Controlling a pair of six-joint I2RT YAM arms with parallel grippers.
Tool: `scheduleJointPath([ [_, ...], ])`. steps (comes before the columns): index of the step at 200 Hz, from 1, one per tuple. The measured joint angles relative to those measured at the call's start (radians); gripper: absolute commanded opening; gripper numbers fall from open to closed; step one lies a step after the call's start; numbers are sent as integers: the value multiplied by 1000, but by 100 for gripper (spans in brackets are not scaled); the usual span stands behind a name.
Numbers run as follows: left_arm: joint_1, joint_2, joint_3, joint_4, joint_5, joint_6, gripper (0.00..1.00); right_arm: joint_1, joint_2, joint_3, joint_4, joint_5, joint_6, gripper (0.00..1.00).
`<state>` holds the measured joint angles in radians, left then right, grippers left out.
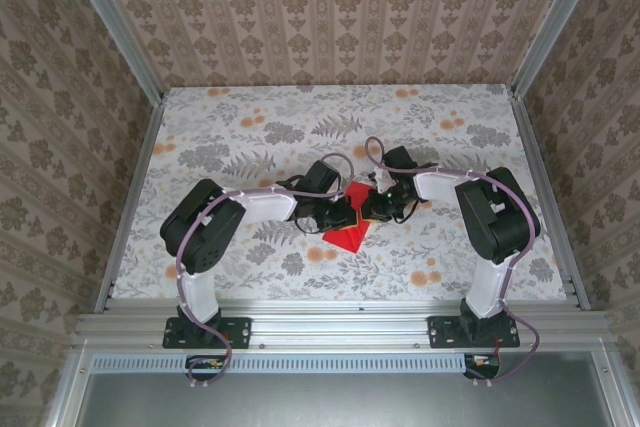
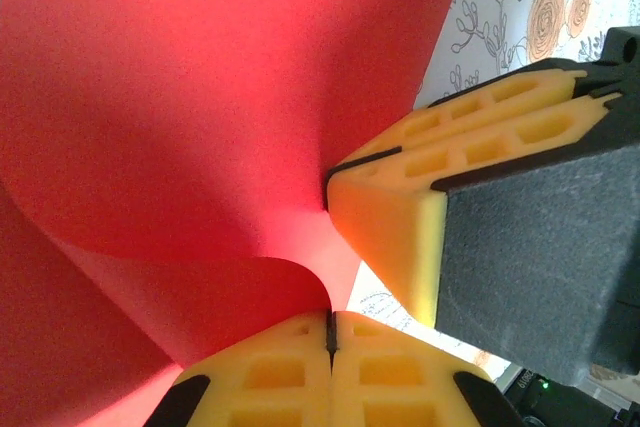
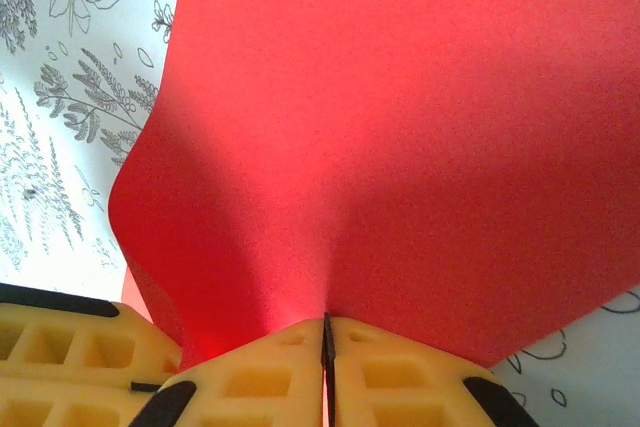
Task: Fold a paper plane with a square sheet of paper (pick it up from the middle)
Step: Place the paper at the center of the table, then fold the triangle a second time at the center of the table.
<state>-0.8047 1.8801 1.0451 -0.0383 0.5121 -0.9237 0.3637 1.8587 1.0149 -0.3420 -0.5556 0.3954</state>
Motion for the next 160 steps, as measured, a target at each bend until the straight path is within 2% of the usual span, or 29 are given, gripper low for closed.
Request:
scheduleJointPath([
  [160, 0, 47, 27, 17, 1, 4, 2, 0, 2, 1, 2, -6, 1, 11],
])
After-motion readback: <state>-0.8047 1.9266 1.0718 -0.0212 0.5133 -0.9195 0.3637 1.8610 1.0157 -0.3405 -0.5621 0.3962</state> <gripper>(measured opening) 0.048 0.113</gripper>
